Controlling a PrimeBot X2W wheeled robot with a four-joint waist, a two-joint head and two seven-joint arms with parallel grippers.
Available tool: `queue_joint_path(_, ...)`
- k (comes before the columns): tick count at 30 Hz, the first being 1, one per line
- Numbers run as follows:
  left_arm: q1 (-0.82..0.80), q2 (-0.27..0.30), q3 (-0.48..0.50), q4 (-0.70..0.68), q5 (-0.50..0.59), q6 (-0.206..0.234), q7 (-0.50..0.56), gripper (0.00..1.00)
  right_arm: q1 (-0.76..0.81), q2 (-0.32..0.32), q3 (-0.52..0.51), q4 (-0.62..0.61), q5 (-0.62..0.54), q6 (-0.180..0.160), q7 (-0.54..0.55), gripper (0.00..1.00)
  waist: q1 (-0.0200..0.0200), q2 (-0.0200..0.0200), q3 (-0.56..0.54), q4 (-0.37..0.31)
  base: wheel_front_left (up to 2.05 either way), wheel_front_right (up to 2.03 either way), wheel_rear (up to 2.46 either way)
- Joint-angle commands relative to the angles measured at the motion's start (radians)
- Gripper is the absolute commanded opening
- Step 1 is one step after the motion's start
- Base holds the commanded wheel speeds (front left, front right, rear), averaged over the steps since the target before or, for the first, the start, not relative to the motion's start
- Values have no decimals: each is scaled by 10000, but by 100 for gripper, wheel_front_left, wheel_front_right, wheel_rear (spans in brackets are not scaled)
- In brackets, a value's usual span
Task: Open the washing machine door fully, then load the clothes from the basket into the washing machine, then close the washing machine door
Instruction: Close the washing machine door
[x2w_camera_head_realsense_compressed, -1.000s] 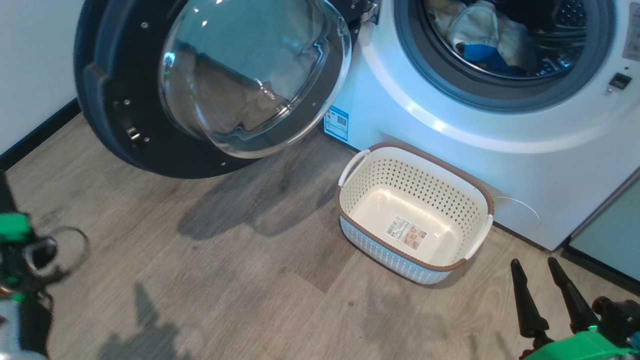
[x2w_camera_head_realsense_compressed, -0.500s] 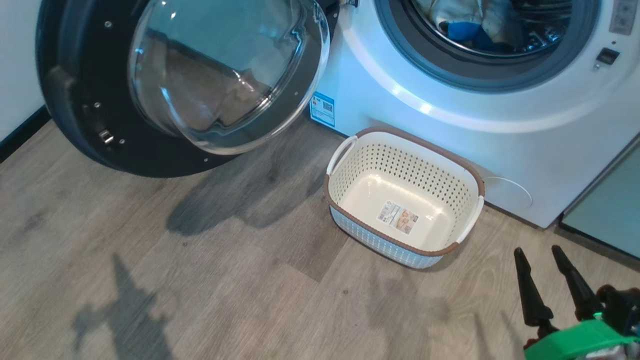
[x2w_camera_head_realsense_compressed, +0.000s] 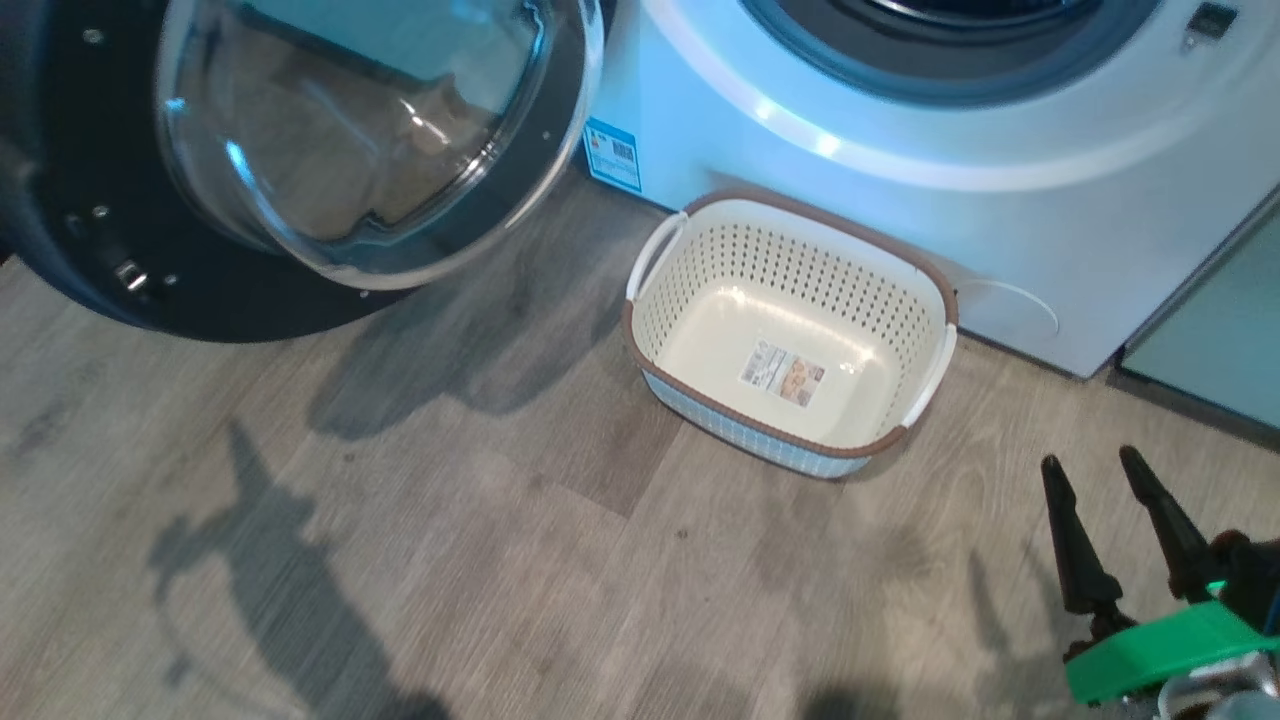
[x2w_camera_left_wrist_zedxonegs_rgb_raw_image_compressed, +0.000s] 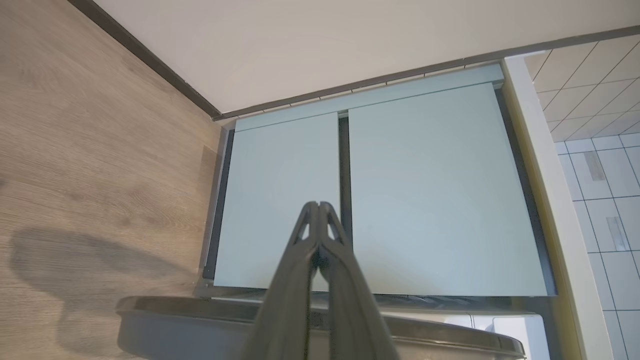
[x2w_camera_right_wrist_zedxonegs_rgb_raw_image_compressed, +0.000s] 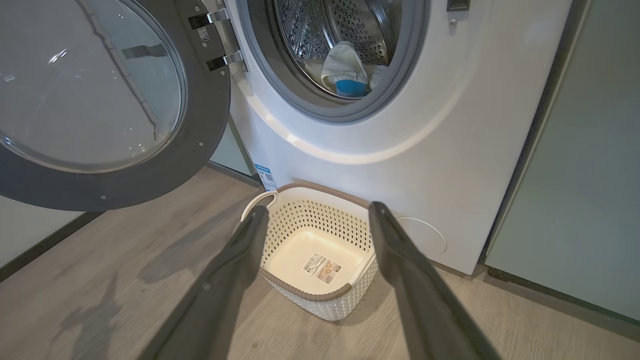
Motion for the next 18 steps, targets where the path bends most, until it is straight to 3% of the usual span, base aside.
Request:
queue_joint_path(1, -321, 810, 134, -259, -12, -15, 98, 0, -338, -273, 170, -349, -65, 46, -96, 100, -1, 0, 171, -104, 0, 0, 0)
queue_joint_path(18, -1817, 1202, -710, -123, 339, -15, 1176, 0, -821, -537, 220, -409, -121, 46, -96, 100, -1, 0, 1070, -424, 0, 0, 0)
